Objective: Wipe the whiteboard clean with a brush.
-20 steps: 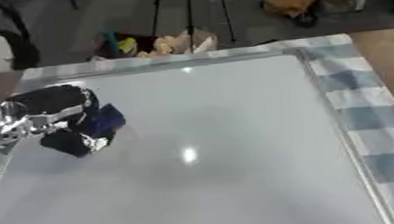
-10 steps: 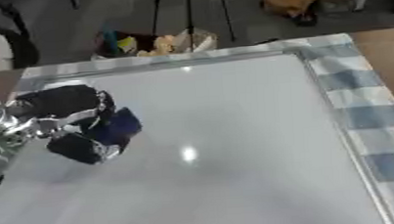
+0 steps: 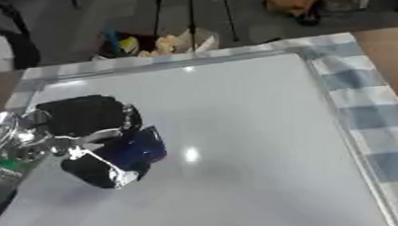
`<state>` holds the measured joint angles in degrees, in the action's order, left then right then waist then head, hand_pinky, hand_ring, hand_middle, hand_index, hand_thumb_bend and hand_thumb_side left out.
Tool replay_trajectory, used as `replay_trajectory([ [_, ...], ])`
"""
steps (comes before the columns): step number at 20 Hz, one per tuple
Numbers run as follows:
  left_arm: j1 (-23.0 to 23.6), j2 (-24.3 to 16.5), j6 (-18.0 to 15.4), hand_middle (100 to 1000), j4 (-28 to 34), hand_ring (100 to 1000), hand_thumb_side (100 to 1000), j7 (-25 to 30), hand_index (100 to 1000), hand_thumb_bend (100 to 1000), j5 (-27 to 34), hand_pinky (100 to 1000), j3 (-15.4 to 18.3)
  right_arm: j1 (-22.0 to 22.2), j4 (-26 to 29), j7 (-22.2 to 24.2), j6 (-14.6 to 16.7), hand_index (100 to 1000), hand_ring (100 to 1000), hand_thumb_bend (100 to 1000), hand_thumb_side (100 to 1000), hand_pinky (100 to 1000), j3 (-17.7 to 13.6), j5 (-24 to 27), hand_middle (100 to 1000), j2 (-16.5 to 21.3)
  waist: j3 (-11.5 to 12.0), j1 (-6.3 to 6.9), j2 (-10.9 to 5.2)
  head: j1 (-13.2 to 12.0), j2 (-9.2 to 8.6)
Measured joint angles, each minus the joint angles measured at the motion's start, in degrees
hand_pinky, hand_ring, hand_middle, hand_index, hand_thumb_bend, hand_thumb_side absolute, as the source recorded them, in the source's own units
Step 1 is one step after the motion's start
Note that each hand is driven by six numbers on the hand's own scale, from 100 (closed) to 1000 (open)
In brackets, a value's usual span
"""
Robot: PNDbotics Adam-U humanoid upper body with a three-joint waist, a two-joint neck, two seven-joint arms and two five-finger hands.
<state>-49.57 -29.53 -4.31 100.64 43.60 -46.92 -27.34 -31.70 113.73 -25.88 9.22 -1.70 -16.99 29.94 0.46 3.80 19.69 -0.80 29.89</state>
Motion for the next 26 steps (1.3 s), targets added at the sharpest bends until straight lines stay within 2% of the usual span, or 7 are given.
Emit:
replay_trajectory([
  [10,2.14,2.34,-2.52,213,0.03,338,585,-0.52,408,100,-4.12,190,-2.09,0.03,0.00,0.00,0.00,784,816,100,849,792,0.00,0.00,728,0.00,-0.08,-0.05,-0.05,0.31,0.28],
  [21,2.67,4.92,-4.60,209,-0.09,333,590,-1.82,405,100,-4.50,180,-4.43,-0.04,0.00,0.00,0.00,784,816,100,848,792,0.00,0.00,728,-0.12,-0.09,-0.11,0.00,0.46,0.29],
  [26,2.87,5.42,-5.97,210,0.29,336,587,-2.86,407,100,-5.37,185,-5.24,-0.10,0.00,0.00,0.00,784,816,100,847,792,0.00,0.00,728,-0.42,-0.08,-0.26,0.10,1.69,0.59],
])
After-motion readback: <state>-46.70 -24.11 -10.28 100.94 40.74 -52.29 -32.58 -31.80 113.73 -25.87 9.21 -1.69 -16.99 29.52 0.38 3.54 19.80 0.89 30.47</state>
